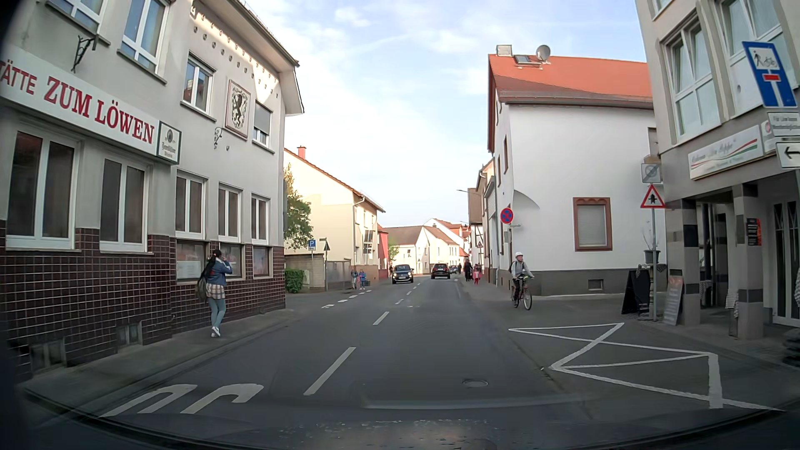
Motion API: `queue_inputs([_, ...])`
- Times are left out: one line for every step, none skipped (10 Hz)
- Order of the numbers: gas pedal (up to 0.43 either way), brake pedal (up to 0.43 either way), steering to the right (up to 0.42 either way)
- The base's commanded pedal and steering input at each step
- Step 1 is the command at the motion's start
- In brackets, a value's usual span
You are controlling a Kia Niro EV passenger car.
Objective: Follow the waypoints while adhering to traffic rules and regulations
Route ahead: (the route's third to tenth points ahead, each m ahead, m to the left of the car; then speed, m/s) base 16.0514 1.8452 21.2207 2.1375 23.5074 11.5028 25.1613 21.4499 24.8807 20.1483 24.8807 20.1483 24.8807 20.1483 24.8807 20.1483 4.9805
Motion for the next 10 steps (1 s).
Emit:
queue_inputs([0.0,0.049,0.0])
queue_inputs([0.0,0.049,-0.001])
queue_inputs([0.0,0.079,0.0])
queue_inputs([0.0,0.098,0.002])
queue_inputs([0.0,0.11,0.002])
queue_inputs([0.0,0.116,0.002])
queue_inputs([0.0,0.116,0.002])
queue_inputs([0.0,0.128,0.0])
queue_inputs([0.0,0.128,-0.003])
queue_inputs([0.0,0.134,-0.003])
